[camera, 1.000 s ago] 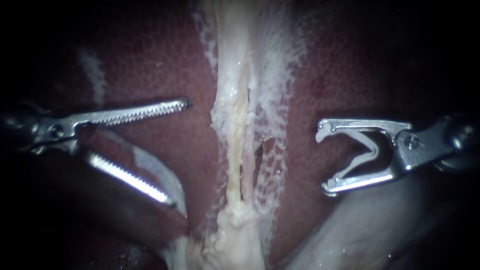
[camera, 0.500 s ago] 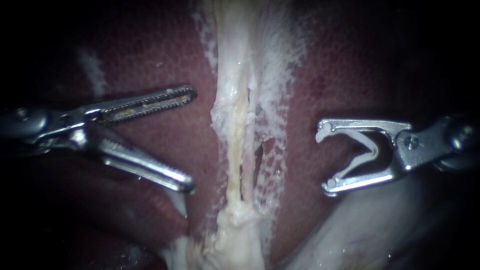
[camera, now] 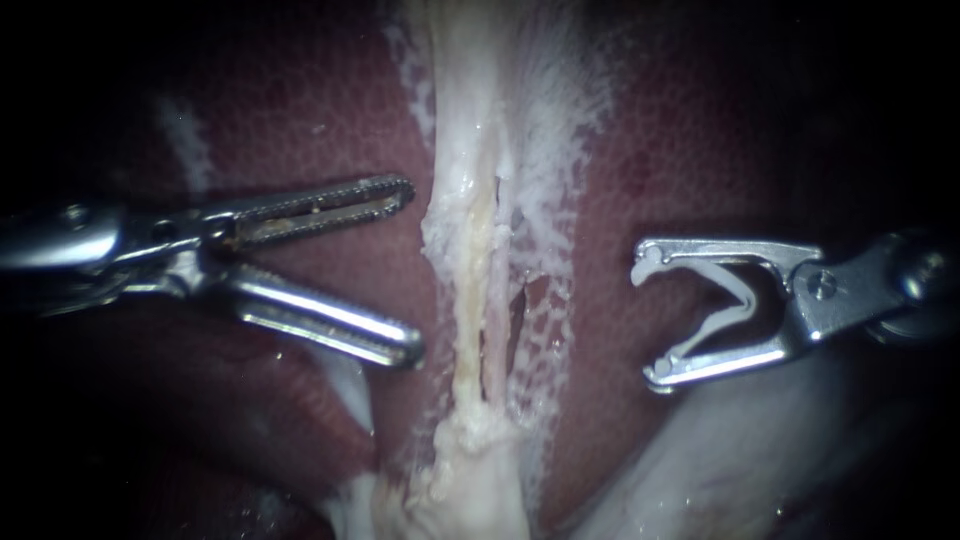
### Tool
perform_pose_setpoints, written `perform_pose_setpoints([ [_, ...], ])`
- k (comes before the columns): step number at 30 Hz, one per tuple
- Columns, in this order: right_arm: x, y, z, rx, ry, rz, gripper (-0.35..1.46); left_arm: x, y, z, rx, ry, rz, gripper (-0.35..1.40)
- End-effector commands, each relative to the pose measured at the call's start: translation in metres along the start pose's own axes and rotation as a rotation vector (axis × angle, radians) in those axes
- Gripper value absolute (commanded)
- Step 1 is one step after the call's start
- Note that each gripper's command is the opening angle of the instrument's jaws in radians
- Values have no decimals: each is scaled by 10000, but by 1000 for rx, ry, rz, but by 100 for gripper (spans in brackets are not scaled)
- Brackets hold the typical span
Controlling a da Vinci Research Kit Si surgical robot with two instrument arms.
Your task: Grabbing gallbladder
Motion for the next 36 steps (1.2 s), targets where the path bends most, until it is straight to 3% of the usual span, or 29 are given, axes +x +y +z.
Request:
perform_pose_setpoints([
  [1,0,0,0,0,0,0,60,1,0,1,-3,4,-13,74],
  [9,0,0,0,0,0,0,60,5,3,10,-25,24,-43,64],
  [14,0,0,0,0,0,0,60,5,5,12,-30,23,-51,39],
  [22,0,0,1,0,0,0,60,8,17,20,-38,28,-64,17],
  [33,0,0,1,-1,0,0,60,22,38,24,-70,44,-72,12],
  [36,0,0,1,-1,0,0,60,27,40,23,-79,51,-90,-13],
])
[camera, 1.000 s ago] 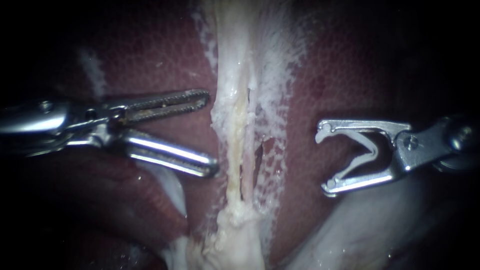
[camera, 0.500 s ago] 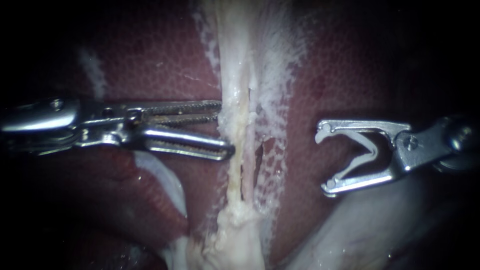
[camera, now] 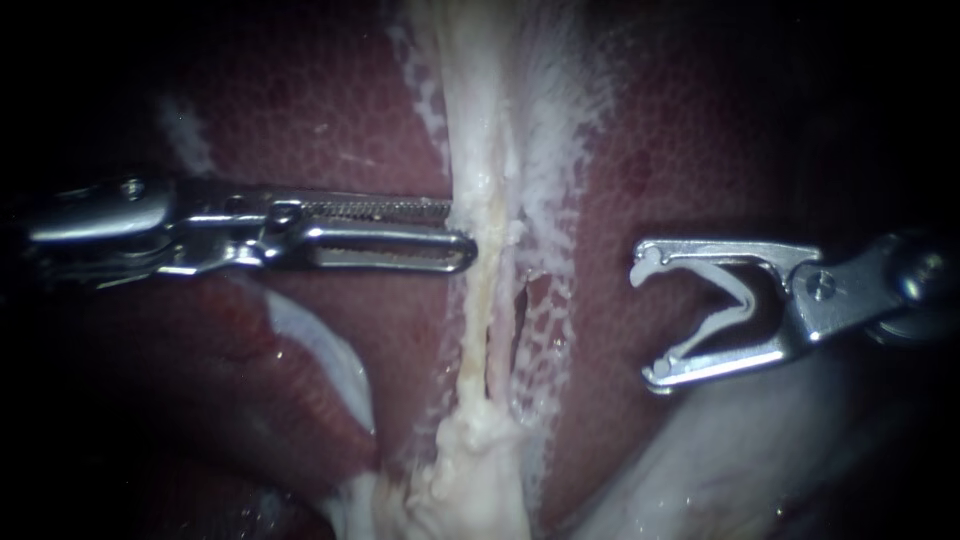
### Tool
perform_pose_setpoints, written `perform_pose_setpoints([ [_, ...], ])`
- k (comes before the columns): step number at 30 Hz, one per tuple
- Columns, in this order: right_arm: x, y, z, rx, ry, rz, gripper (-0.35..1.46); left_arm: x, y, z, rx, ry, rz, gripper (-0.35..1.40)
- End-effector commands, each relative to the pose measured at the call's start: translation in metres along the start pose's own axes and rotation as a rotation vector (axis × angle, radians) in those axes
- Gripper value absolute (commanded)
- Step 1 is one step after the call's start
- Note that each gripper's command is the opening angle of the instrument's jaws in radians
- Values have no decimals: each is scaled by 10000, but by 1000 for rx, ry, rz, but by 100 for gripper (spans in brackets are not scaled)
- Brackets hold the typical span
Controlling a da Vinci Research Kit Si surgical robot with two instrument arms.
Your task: Grabbing gallbladder
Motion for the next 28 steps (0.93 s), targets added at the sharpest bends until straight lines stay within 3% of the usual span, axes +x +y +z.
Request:
perform_pose_setpoints([
  [1,0,0,0,0,0,0,60,1,-1,-1,-3,5,-7,-23],
  [3,0,0,0,0,0,0,60,2,-2,-2,-7,9,-25,-35],
  [9,0,0,0,0,0,0,60,1,-7,-6,-23,21,-64,-35],
  [28,0,0,0,0,0,0,59,-1,-16,-9,-37,23,-75,-35],
])
